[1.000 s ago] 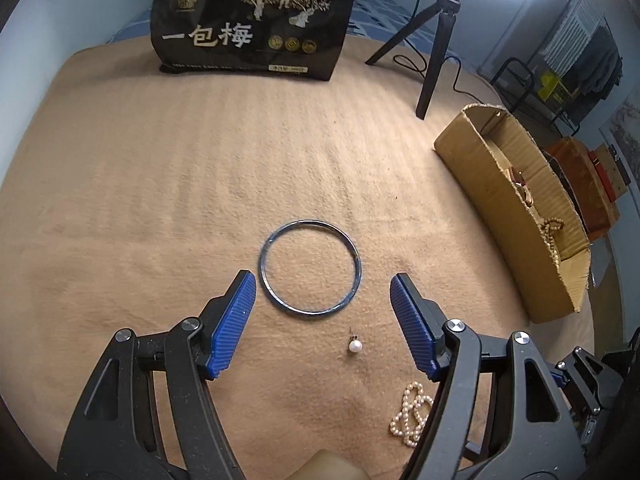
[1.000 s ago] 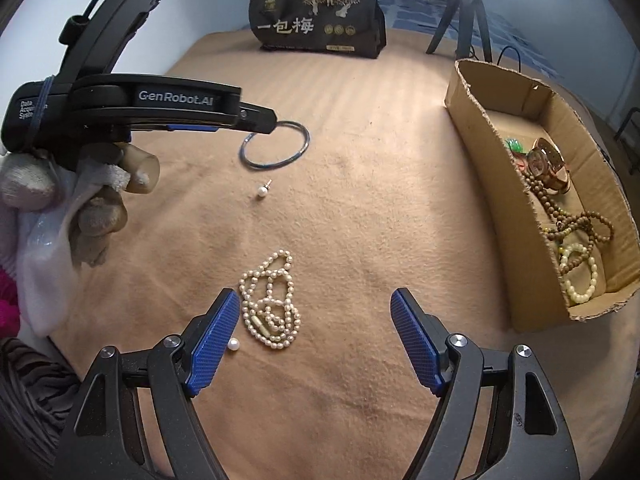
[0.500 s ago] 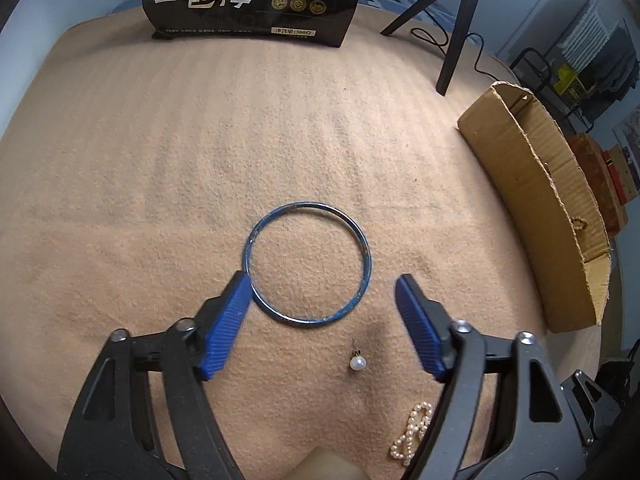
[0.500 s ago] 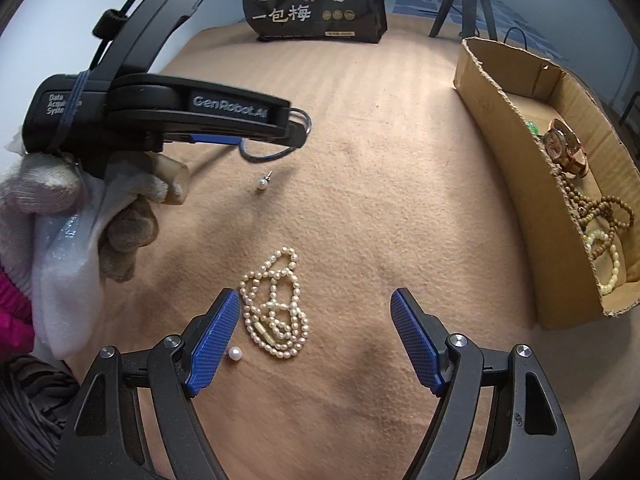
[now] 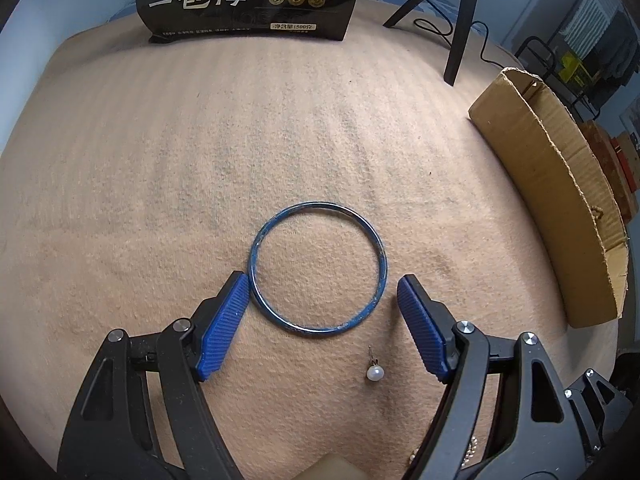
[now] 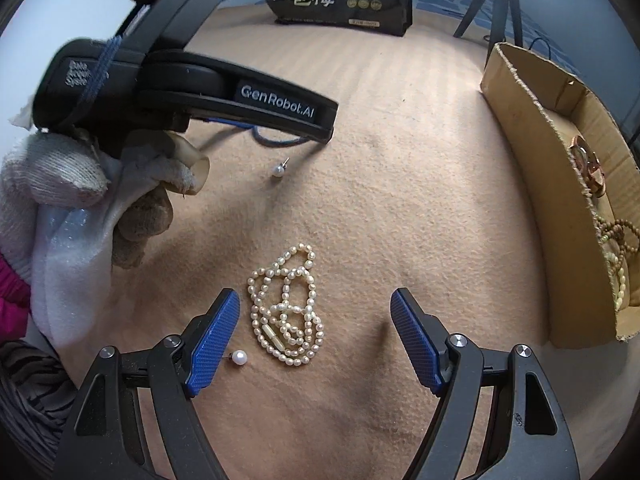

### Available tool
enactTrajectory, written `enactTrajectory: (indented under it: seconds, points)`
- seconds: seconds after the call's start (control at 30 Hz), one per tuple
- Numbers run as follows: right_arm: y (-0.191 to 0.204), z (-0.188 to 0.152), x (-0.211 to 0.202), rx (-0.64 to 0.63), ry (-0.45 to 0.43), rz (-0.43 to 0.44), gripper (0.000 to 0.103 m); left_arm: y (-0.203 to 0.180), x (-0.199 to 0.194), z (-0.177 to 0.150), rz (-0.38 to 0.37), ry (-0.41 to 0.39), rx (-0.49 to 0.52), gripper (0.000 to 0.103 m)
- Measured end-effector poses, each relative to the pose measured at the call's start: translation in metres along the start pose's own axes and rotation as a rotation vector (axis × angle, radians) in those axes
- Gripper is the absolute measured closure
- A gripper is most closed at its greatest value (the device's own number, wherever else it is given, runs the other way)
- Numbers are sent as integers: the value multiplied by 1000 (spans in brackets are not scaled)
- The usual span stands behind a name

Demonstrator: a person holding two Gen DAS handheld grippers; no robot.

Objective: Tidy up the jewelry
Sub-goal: 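Grasp the blue bangle with the left tool while the right tool grasps the pearl necklace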

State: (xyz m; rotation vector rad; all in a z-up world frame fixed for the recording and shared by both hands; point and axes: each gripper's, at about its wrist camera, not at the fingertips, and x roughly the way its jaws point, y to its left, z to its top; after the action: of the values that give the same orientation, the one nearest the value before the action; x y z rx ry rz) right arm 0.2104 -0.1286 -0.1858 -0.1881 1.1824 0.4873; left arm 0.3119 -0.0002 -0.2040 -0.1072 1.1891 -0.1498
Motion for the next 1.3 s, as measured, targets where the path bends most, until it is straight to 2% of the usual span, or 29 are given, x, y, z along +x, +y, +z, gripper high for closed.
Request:
enactTrajectory:
  seconds: [0.13,0.17,0.23,0.37,0.43,0.47,0.53,0.63,0.8,1.3]
  points:
    - [6,3,6,-26,12,6,26,-1,1,1,1,1,1,25]
    - [7,3,7,-35,15,-1,26,-1,1,2,5,0,4,28]
    - [8,2,12,-48,33,-14,38,0,2,2,10,-1,8,30]
    - [8,2,16,-68,43,-40,48,4,1,3,-5,-4,5,31]
    - [7,3,16,-69,42,-49,63,4,1,2,-6,-6,3,31]
    - [5,3,15,-63,42,-45,68,5,0,2,-7,-7,2,31]
    - [2,5,14,-48,40,-29,88,5,-1,2,-7,-9,0,31]
    - [-3,6,14,-36,42,-9,94,7,-2,2,-11,-11,-5,31]
    - [-8,7,5,-19,23,17,94,14,-9,5,-17,-23,-35,32]
    - [-21,24,-68,47,-164,54,95,27,-41,18,-27,-108,-84,32]
